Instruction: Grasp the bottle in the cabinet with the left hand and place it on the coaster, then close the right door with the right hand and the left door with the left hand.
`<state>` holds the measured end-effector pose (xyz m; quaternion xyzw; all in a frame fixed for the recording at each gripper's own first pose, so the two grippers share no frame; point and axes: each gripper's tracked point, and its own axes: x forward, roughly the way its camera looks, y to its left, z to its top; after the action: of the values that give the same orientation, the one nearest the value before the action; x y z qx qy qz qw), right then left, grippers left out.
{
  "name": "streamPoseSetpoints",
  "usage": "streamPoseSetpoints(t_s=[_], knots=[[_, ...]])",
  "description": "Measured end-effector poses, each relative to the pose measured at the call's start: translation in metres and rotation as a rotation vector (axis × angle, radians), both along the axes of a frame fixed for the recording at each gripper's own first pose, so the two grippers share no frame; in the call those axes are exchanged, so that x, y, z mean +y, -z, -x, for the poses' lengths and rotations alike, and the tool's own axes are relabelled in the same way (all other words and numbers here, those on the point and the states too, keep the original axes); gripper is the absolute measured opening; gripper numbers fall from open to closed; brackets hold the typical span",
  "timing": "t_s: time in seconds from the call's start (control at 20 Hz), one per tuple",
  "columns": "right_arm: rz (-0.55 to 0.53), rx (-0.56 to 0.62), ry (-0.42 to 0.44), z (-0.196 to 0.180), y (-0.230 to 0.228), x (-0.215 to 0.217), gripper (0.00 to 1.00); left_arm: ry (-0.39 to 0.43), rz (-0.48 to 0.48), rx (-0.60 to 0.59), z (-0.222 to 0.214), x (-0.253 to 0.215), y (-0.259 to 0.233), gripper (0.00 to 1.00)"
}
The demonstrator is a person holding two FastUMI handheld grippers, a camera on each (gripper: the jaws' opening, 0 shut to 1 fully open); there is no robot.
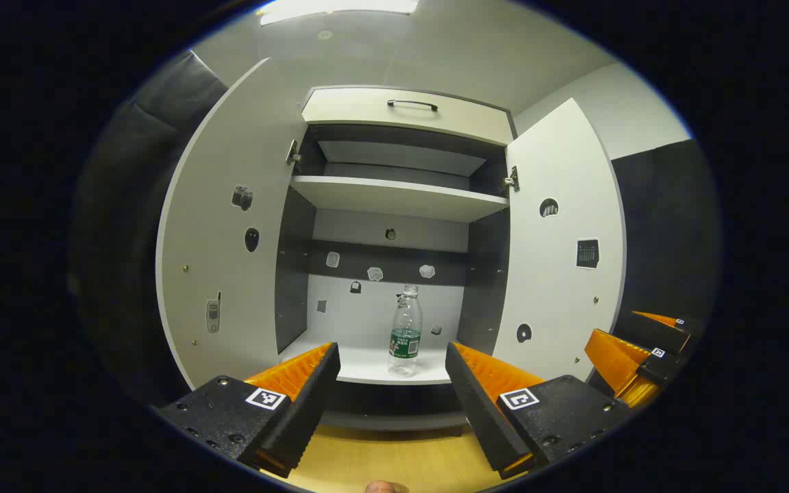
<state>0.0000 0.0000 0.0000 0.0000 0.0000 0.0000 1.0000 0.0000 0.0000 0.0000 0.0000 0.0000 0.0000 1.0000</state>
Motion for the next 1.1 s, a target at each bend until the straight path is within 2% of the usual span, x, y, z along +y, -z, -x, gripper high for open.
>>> streamPoseSetpoints(t_s=[0.8,1.1], knots=[[0.012,0.014,0.016,0.000,-0.003,-0.001,1.00,-0.007,0.008,-0.004,-0.009,0.001,-0.001,0.98],[0.021,0.010,0.047,0.000,-0.005,-0.009,1.00,0.055,0.021,0.029,-0.048,-0.007,0.005,0.98]])
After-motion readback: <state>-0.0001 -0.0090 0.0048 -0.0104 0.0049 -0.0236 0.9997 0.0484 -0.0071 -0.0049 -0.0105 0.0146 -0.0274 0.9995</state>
